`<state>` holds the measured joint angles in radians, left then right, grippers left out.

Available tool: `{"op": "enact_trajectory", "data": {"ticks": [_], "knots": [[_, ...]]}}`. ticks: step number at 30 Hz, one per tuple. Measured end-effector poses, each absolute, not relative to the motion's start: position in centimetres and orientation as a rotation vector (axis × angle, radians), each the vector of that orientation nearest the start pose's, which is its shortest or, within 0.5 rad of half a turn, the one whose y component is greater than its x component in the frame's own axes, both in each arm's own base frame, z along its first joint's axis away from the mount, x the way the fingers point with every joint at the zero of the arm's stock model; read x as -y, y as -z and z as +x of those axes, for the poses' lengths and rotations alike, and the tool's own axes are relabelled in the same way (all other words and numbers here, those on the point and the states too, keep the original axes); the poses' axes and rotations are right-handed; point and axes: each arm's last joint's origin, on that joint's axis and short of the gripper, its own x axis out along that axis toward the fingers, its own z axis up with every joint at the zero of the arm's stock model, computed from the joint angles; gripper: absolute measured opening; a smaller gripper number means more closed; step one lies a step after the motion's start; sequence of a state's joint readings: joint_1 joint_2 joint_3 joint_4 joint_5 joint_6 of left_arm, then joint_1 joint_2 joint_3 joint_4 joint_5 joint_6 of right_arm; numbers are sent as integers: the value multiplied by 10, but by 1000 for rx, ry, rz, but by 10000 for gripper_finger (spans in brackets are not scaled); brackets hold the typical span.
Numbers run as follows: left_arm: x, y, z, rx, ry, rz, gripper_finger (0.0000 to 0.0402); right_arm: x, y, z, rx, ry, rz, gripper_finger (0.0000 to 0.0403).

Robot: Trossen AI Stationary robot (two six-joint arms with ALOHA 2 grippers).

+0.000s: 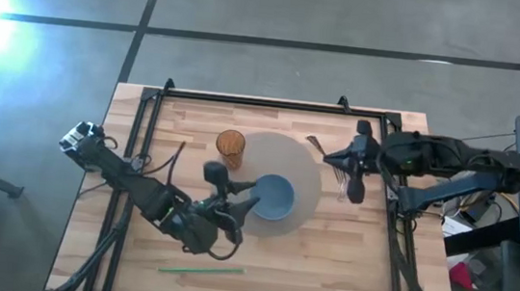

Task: Pick & Place Utensil
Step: Put the fork into the bowl

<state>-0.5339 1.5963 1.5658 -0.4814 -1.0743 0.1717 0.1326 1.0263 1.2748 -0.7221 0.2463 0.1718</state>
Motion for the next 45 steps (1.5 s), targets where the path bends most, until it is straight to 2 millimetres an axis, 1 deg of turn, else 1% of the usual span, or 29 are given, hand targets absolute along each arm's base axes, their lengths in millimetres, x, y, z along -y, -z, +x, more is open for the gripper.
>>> {"op": "enact_trajectory", "data": {"ticks": [3, 7, 10, 13, 20, 25, 32, 40, 45], "knots": [[154, -374, 307, -437, -463, 494, 181, -18, -392, 186, -407, 148, 89, 8], [152, -367, 303, -481, -463, 413, 181, -17, -372, 184, -320, 143, 115, 8], [152, -360, 302, -489, -463, 310, 181, -18, -354, 188, -227, 137, 151, 8], [152, -350, 301, -510, -446, 246, 181, -19, -337, 193, -147, 130, 175, 8], [153, -321, 301, -534, -456, 152, 181, -20, -302, 203, -18, 117, 235, 8], [152, -304, 304, -513, -455, 104, 181, -20, -285, 208, 68, 127, 282, 8], [152, -285, 307, -462, -442, 33, 181, -21, -261, 218, 71, 126, 338, 8], [151, -261, 305, -396, -442, -94, 181, -24, -231, 240, -2, 136, 320, 8], [153, -250, 305, -399, -348, -210, 181, -25, -220, 253, -36, 138, 273, 8]]}}
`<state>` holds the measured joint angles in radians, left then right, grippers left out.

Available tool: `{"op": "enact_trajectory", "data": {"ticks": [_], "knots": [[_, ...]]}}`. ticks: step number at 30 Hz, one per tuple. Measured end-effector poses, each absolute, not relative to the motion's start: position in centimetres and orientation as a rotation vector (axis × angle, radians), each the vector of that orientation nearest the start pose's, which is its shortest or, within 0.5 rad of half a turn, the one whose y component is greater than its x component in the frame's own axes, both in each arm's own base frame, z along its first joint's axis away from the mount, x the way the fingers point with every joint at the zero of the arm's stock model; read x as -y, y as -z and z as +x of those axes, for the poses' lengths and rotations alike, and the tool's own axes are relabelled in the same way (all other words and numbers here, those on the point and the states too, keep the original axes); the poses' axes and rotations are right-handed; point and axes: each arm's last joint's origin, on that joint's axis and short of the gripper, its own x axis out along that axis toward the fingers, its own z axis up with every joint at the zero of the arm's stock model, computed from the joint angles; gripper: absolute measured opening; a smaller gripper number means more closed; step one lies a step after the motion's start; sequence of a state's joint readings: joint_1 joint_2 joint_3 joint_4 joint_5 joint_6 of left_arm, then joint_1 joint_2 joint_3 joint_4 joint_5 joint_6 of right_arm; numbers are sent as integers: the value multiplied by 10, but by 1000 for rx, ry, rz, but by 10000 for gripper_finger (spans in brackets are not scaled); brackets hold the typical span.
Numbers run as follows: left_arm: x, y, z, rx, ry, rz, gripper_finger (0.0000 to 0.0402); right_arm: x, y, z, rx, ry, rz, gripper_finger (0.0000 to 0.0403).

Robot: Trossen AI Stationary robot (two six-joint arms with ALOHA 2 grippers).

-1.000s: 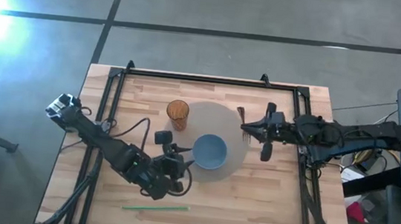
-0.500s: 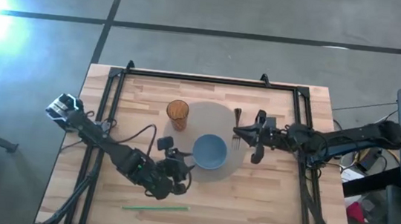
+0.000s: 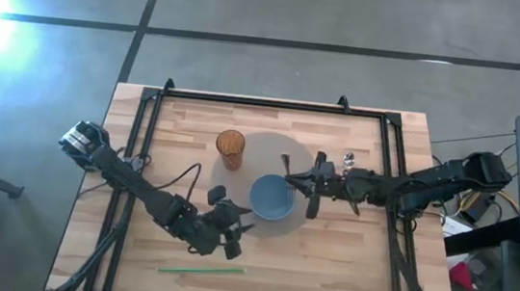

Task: Pick & Place Utensil
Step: Put the fork into the bowl

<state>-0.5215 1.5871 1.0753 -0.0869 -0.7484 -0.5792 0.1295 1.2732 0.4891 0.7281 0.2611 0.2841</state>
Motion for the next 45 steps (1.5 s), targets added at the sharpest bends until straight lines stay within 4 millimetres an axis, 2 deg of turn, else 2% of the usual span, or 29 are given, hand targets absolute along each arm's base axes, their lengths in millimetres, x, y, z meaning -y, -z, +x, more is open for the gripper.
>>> {"op": "enact_trajectory", "data": {"ticks": [4, 8, 12, 17, 20, 26, 32, 36, 45], "knots": [[151, -250, 310, -403, -203, -282, 181, -22, -217, 260, -52, 110, 252, 8], [144, -257, 314, -388, -66, -301, 181, -11, -222, 263, -40, 57, 256, 8], [134, -271, 312, -375, 32, -281, 181, 3, -229, 260, -21, -9, 247, 8], [112, -289, 302, -312, 35, -246, 181, 19, -235, 256, -12, -183, 231, 8], [99, -294, 298, -275, 14, -216, 181, 21, -235, 256, -17, -218, 219, 8], [82, -277, 292, -197, -18, -223, 181, 21, -223, 262, -47, -222, 206, 8], [80, -254, 284, -140, -6, -257, 181, 22, -207, 274, -58, -221, 213, 8], [79, -248, 281, -95, -14, -264, 181, 22, -193, 281, -79, -221, 236, 8], [77, -240, 278, -121, -51, -197, 181, 18, -166, 294, -90, -239, 273, 8]]}}
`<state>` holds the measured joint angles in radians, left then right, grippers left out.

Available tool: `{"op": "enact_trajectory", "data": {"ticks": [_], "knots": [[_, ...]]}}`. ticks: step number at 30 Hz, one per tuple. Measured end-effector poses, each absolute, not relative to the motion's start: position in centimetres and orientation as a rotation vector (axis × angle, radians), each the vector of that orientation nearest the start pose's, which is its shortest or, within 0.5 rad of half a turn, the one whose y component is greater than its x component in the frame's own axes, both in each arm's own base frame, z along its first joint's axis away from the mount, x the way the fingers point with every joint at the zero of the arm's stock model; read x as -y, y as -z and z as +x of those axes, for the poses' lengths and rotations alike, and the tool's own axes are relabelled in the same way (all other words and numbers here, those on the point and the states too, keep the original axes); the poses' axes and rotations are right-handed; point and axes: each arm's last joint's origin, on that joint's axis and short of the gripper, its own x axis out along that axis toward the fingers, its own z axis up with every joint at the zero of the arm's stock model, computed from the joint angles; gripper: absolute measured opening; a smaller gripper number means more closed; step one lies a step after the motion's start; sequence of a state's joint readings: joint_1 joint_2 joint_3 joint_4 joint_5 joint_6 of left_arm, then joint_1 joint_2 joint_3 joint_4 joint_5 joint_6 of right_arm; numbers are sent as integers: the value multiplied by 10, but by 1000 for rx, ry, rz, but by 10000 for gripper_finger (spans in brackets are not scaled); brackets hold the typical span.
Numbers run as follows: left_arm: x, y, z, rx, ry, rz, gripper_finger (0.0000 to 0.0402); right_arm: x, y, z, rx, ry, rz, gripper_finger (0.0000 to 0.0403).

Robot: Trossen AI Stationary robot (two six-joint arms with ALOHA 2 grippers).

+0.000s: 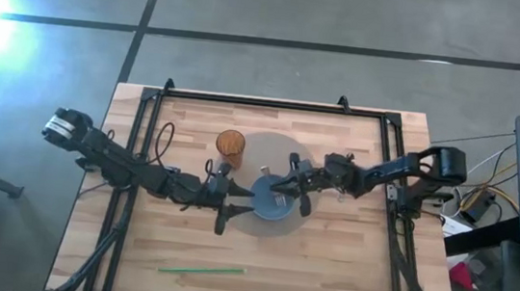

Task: Pick & Place Utensil
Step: Put the fork into the bowl

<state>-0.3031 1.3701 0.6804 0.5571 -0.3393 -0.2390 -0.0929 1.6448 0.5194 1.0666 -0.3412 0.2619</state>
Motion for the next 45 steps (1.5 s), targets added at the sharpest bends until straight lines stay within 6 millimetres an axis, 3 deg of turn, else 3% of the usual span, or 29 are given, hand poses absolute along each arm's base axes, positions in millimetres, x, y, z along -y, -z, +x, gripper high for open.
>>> {"op": "enact_trajectory", "data": {"ticks": [13, 30, 45], "knots": [[77, -239, 278, -131, -53, -198, 181, 19, -140, 312, -156, -225, 328, 8], [75, -233, 277, -186, -119, -214, 174, 23, -121, 311, -281, -49, 443, 8], [75, -232, 277, -191, -120, -213, 165, 25, -132, 315, -267, -34, 450, 8]]}}
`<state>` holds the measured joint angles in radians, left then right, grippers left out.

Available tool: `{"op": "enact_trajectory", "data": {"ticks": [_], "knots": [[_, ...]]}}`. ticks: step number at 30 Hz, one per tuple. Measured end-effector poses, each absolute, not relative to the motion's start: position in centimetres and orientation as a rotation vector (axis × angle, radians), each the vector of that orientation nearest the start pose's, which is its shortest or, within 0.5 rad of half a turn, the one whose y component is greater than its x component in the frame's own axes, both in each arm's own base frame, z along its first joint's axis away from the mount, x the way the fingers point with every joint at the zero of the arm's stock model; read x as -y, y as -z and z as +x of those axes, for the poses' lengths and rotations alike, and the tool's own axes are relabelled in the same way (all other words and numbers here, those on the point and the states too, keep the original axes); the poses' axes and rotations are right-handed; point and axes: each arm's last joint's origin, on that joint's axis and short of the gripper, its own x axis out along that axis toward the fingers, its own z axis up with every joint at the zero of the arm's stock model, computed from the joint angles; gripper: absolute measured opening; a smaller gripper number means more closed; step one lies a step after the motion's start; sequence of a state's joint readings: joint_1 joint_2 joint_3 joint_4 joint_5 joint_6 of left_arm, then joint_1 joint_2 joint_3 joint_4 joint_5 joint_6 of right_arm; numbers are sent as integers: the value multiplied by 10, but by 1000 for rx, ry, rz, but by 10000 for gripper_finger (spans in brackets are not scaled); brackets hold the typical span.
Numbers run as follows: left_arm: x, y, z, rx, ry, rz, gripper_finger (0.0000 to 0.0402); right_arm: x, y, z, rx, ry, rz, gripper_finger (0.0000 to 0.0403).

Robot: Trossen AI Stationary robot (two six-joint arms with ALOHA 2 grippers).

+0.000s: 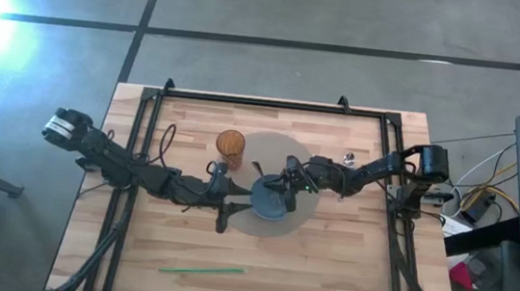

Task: Pick & Place Utensil
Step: Put the fork into the bowl

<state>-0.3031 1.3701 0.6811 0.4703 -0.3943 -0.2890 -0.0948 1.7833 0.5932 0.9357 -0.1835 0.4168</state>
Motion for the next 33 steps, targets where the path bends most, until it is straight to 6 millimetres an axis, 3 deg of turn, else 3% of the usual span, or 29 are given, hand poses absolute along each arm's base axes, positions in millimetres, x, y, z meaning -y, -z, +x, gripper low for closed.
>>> {"op": "enact_trajectory", "data": {"ticks": [16, 33], "knots": [[75, -230, 277, -211, -123, -205, 165, 28, -129, 320, -410, 14, 474, 8], [75, -230, 277, -214, -123, -204, 163, 28, -131, 320, -413, 14, 467, 8]]}}
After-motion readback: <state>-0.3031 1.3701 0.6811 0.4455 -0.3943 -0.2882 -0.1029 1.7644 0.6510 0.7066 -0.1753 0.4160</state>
